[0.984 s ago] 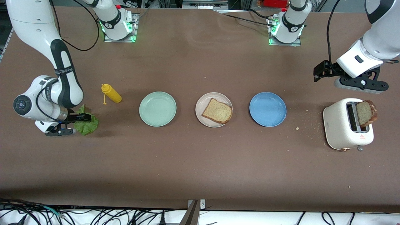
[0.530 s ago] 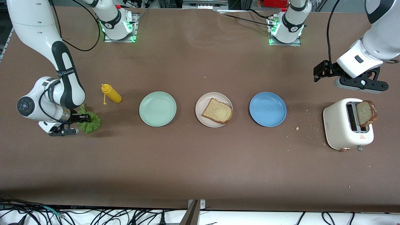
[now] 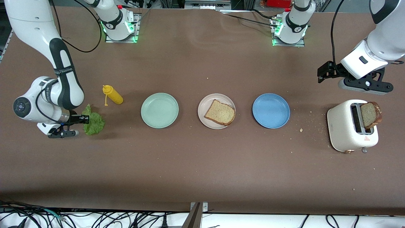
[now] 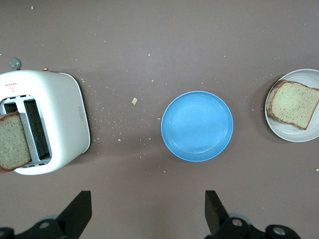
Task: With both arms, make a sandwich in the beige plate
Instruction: 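Lift the lettuce leaf with the right gripper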
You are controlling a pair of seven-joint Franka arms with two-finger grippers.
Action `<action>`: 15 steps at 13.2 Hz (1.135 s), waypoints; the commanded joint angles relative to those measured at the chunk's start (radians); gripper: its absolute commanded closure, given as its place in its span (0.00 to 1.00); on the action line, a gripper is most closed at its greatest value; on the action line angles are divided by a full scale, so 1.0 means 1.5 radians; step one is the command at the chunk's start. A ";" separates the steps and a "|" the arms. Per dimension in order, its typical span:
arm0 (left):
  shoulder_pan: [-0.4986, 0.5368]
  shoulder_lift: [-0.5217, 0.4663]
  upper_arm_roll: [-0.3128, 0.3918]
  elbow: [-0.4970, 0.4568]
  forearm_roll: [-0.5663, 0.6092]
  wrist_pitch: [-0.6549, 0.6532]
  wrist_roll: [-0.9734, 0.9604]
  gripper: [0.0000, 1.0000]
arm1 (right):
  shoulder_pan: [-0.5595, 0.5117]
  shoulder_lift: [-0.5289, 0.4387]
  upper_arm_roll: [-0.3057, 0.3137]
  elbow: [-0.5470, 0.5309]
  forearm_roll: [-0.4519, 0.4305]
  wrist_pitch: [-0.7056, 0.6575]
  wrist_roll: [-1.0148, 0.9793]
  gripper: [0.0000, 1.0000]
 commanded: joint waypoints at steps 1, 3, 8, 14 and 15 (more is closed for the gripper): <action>0.002 0.000 0.001 0.007 -0.016 -0.010 -0.001 0.00 | -0.012 -0.041 0.009 0.032 -0.003 -0.070 -0.007 1.00; 0.001 0.000 0.001 0.008 -0.016 -0.010 -0.002 0.00 | -0.012 -0.059 0.009 0.079 -0.026 -0.134 -0.008 1.00; 0.002 0.000 0.001 0.007 -0.016 -0.010 -0.001 0.00 | -0.012 -0.091 0.011 0.221 -0.026 -0.329 0.000 1.00; 0.002 0.000 0.001 0.007 -0.016 -0.010 0.000 0.00 | -0.005 -0.133 0.119 0.308 0.059 -0.410 0.280 1.00; 0.002 0.000 0.002 0.007 -0.016 -0.010 0.000 0.00 | 0.000 -0.135 0.137 0.310 0.087 -0.407 0.353 1.00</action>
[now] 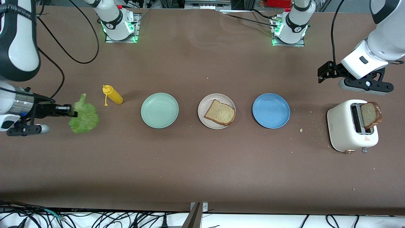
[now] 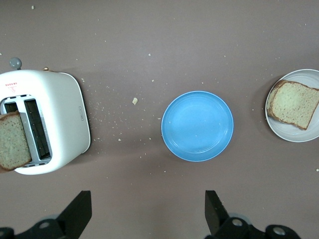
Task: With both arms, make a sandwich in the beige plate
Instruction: 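Carry the lettuce leaf toward the beige plate with the right gripper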
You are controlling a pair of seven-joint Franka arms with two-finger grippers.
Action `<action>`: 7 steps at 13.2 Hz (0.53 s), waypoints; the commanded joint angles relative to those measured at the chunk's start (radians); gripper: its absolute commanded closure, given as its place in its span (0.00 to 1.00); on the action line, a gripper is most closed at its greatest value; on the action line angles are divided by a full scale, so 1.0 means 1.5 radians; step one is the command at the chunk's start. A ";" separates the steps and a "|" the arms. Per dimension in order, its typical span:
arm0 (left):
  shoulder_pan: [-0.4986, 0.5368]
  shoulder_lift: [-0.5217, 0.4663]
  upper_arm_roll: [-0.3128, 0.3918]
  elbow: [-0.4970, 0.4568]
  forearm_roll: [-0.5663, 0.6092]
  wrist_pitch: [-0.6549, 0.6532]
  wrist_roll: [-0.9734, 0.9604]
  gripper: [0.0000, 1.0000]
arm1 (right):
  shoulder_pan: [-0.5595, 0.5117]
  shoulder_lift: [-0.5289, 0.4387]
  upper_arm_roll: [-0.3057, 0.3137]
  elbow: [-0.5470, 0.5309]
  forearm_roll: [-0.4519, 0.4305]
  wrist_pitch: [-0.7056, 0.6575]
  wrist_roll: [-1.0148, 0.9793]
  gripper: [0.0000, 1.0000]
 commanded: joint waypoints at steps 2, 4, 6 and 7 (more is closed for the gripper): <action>0.002 0.000 0.002 0.007 -0.016 -0.010 0.000 0.00 | 0.031 -0.009 0.053 0.014 0.121 0.023 0.263 1.00; 0.002 0.000 0.002 0.007 -0.016 -0.010 -0.001 0.00 | 0.088 -0.003 0.054 0.010 0.185 0.108 0.421 1.00; 0.002 0.000 0.002 0.007 -0.016 -0.016 -0.003 0.00 | 0.164 0.021 0.054 0.008 0.212 0.190 0.547 1.00; 0.002 0.000 0.002 0.007 -0.016 -0.016 -0.001 0.00 | 0.204 0.038 0.054 0.008 0.211 0.238 0.605 1.00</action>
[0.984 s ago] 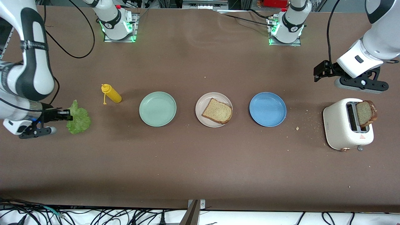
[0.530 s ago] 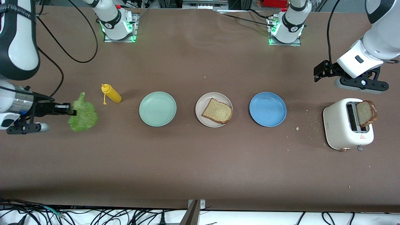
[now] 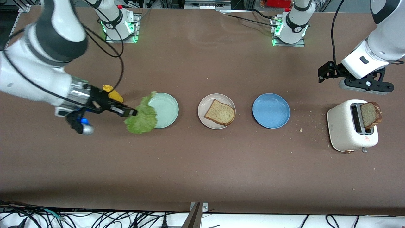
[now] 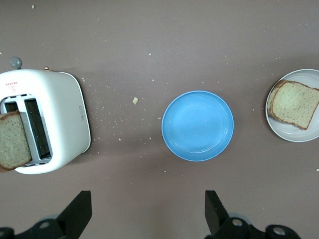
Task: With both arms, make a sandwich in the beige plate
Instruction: 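Carry the lettuce leaf toward the beige plate with the right gripper, then lower the lettuce onto the bread and open the right gripper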
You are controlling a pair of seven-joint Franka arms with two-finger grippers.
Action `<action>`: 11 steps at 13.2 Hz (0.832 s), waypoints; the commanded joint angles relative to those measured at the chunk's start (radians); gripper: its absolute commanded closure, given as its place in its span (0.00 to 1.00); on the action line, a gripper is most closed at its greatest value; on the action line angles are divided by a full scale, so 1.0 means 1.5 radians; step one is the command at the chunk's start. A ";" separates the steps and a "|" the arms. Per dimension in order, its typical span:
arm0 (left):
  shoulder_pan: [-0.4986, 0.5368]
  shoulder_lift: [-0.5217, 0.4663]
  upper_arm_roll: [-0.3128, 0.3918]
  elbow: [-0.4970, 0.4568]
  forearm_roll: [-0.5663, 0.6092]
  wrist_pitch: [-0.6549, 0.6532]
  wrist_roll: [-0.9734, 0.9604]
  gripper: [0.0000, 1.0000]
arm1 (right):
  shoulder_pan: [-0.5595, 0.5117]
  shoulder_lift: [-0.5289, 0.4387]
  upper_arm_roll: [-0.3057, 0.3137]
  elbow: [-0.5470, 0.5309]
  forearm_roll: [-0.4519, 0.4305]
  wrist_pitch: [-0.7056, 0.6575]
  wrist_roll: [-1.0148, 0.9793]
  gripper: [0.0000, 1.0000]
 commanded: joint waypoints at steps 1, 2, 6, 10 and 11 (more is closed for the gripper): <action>0.002 0.000 0.001 0.007 -0.016 -0.013 0.000 0.00 | 0.097 0.049 -0.004 0.004 0.012 0.113 0.146 1.00; 0.002 0.000 0.001 0.007 -0.016 -0.013 0.000 0.00 | 0.135 0.070 -0.004 0.004 0.008 0.155 0.186 1.00; 0.003 0.000 0.001 0.006 -0.016 -0.015 0.000 0.00 | 0.234 0.158 -0.003 -0.004 -0.003 0.311 0.295 1.00; 0.004 0.000 0.001 0.006 -0.016 -0.015 0.000 0.00 | 0.242 0.162 0.065 -0.127 -0.027 0.463 0.298 1.00; 0.006 0.000 0.001 0.006 -0.016 -0.016 0.000 0.00 | 0.242 0.161 0.080 -0.154 -0.027 0.501 0.296 1.00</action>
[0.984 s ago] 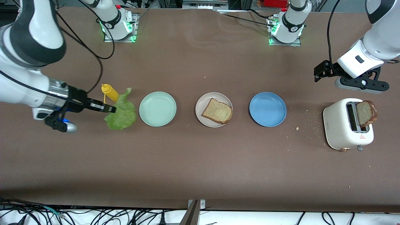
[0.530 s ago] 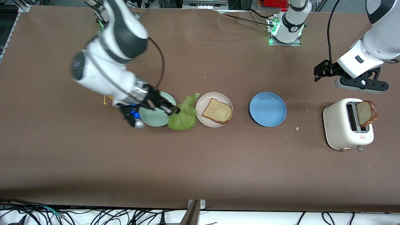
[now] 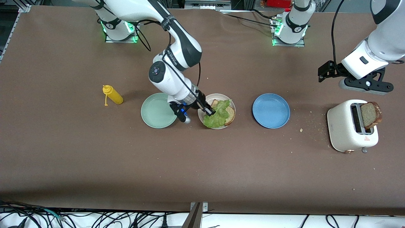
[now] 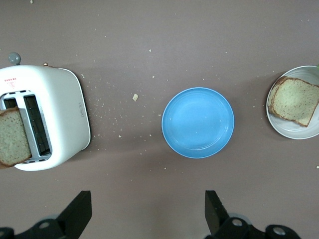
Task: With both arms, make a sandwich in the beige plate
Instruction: 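Lower the lettuce onto the bread and open the right gripper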
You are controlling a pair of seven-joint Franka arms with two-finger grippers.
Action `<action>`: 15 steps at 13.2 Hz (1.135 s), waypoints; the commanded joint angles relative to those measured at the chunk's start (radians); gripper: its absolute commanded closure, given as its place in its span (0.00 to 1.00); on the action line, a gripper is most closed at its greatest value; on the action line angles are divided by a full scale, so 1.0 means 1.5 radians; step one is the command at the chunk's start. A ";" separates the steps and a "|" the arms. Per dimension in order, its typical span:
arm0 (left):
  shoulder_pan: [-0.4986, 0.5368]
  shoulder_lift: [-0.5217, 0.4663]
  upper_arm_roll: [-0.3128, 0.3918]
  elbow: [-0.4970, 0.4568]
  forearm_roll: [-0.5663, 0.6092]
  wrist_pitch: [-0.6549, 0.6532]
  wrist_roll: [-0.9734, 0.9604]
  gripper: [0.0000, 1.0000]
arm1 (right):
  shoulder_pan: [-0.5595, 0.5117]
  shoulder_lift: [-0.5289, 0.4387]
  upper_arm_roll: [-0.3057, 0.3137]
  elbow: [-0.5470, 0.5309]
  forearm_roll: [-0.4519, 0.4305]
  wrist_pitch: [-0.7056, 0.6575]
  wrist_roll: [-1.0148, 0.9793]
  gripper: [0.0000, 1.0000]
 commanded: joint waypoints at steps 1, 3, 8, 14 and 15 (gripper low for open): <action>0.005 0.000 0.000 0.006 -0.016 -0.009 0.000 0.00 | -0.004 -0.020 0.036 -0.073 -0.016 0.082 0.012 1.00; 0.005 0.000 0.001 0.006 -0.016 -0.010 -0.001 0.00 | -0.003 -0.011 0.041 -0.087 -0.017 0.114 0.011 1.00; 0.024 0.001 0.001 0.005 -0.016 -0.014 0.002 0.00 | -0.007 0.026 0.065 -0.105 -0.038 0.217 0.008 1.00; 0.024 0.001 0.001 0.005 -0.016 -0.015 0.002 0.00 | -0.011 0.040 0.084 -0.100 -0.031 0.250 0.015 0.64; 0.024 0.001 0.001 0.005 -0.016 -0.015 0.003 0.00 | -0.012 0.039 0.084 -0.100 -0.031 0.250 0.015 0.24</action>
